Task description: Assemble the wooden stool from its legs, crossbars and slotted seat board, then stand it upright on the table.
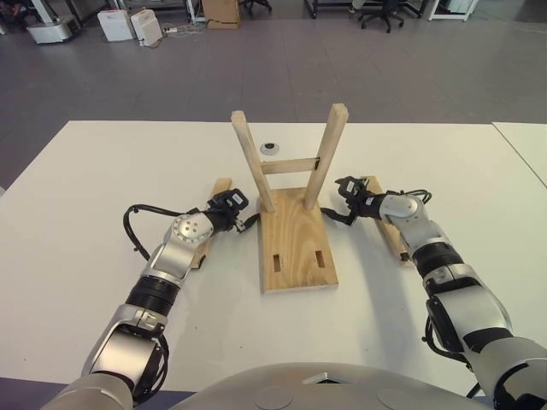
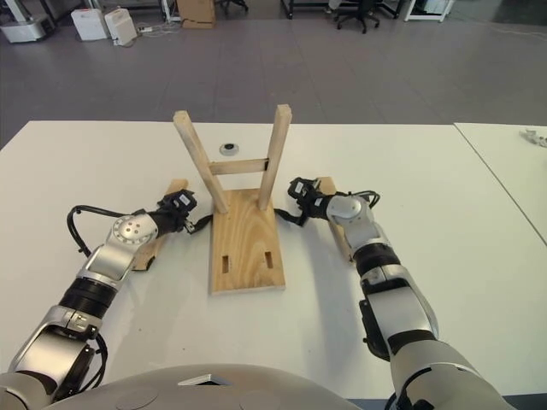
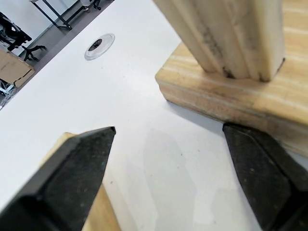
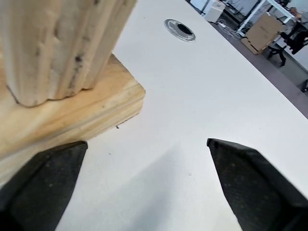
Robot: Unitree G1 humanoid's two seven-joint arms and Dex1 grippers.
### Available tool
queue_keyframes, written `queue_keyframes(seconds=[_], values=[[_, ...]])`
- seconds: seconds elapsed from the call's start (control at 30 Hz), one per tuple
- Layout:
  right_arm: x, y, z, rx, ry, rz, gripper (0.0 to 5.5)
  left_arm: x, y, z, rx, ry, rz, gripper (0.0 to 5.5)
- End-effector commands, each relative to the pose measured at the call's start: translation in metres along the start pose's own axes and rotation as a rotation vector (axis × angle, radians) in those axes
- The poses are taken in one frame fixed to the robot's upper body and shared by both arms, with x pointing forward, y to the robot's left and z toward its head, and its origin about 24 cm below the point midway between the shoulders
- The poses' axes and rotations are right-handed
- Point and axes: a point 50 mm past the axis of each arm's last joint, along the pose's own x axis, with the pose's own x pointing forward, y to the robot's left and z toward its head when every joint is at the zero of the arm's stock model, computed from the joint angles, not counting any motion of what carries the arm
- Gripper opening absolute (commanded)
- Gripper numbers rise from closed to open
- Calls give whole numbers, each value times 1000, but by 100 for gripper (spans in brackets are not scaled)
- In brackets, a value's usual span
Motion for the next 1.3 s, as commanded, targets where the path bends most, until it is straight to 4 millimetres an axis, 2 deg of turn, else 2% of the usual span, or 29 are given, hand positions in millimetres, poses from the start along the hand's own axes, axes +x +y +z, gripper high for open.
queue_keyframes(seconds=[0.03,0.1,0.13,0.2,0.27,0.37,0.5,0.6,0.73,0.87,0.9,0.97,1.03,1.07,1.1,1.13,1.17,1.23,1.3], values=[[-28,-30,9,130,-80,-221,465,-4,12,20,3,-130,63,414],[-73,-57,-3,287,-133,-438,465,-17,20,23,-36,-192,137,414],[-89,-62,-12,342,-131,-505,465,-22,20,24,-53,-214,162,414],[-111,-57,-37,436,-65,-583,465,-29,16,22,-69,-226,183,414],[-121,-45,-53,523,-17,-610,465,-34,14,19,-85,-225,202,414],[-118,-21,-67,654,36,-583,465,-39,15,22,-117,-238,235,414],[-113,-2,-76,721,123,-566,385,-42,14,23,-128,-232,253,414],[-116,6,-82,752,186,-591,351,-48,17,23,-135,-221,280,414],[-117,14,-84,776,222,-579,274,-53,19,28,-164,-241,313,414],[-116,17,-87,769,238,-580,212,-73,23,37,-386,-345,370,414],[-116,16,-87,769,233,-588,205,-79,26,37,-415,-363,386,414],[-119,0,-79,752,156,-680,162,-95,43,49,-444,-437,449,414],[-128,-31,-57,688,9,-801,132,-110,61,74,-468,-560,485,414],[-135,-49,-38,624,-85,-846,130,-116,67,90,-496,-642,477,414],[-143,-68,-11,540,-197,-879,130,-121,70,110,-527,-733,443,414],[-150,-83,26,424,-329,-880,130,-125,72,130,-565,-831,387,414],[-155,-89,61,318,-441,-861,130,-129,72,148,-596,-907,329,414],[-152,-81,129,109,-640,-737,130,-133,68,179,-659,-1024,193,414],[-141,-51,178,-63,-774,-553,130,-133,60,202,-710,-1089,55,414]])
